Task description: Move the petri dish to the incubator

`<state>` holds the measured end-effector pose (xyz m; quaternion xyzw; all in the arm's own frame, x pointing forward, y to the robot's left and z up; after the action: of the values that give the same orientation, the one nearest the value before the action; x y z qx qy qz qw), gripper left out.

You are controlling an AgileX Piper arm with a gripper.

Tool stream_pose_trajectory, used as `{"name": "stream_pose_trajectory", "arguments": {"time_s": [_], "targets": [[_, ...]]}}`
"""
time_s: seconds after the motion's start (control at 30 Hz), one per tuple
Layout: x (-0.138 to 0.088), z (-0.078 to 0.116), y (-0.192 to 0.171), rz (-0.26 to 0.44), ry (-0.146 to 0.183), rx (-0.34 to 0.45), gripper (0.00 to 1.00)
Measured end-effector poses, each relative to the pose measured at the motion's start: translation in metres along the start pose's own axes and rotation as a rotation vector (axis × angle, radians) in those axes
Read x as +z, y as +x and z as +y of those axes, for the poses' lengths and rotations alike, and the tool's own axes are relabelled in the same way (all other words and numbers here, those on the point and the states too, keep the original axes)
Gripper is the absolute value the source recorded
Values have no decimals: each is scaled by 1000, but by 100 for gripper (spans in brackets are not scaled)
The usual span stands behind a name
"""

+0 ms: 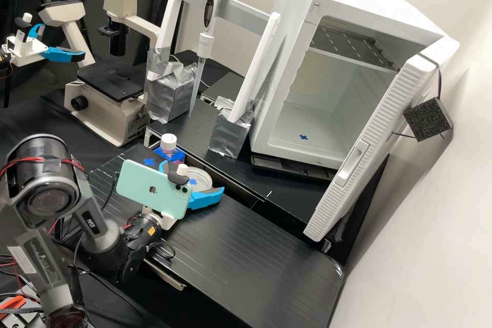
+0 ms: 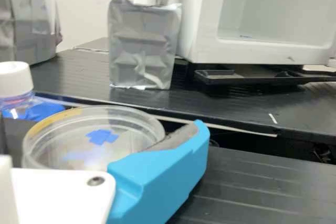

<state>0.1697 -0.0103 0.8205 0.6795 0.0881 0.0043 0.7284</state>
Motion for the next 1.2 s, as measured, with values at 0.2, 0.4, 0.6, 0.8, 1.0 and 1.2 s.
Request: {"name": "stream_pose_trajectory", "arguments": {"time_s": [0.2, 0.4, 0.6, 0.8, 1.0, 1.2], "targets": [[-1, -2, 1, 6, 5, -10, 100], [0, -1, 4, -8, 13, 18, 100], [-1, -2, 5, -9, 15, 22, 0], [0, -2, 5, -12, 16, 26, 0], [-1, -2, 6, -19, 20, 36, 0], [-1, -2, 7, -20, 17, 40, 0]]}}
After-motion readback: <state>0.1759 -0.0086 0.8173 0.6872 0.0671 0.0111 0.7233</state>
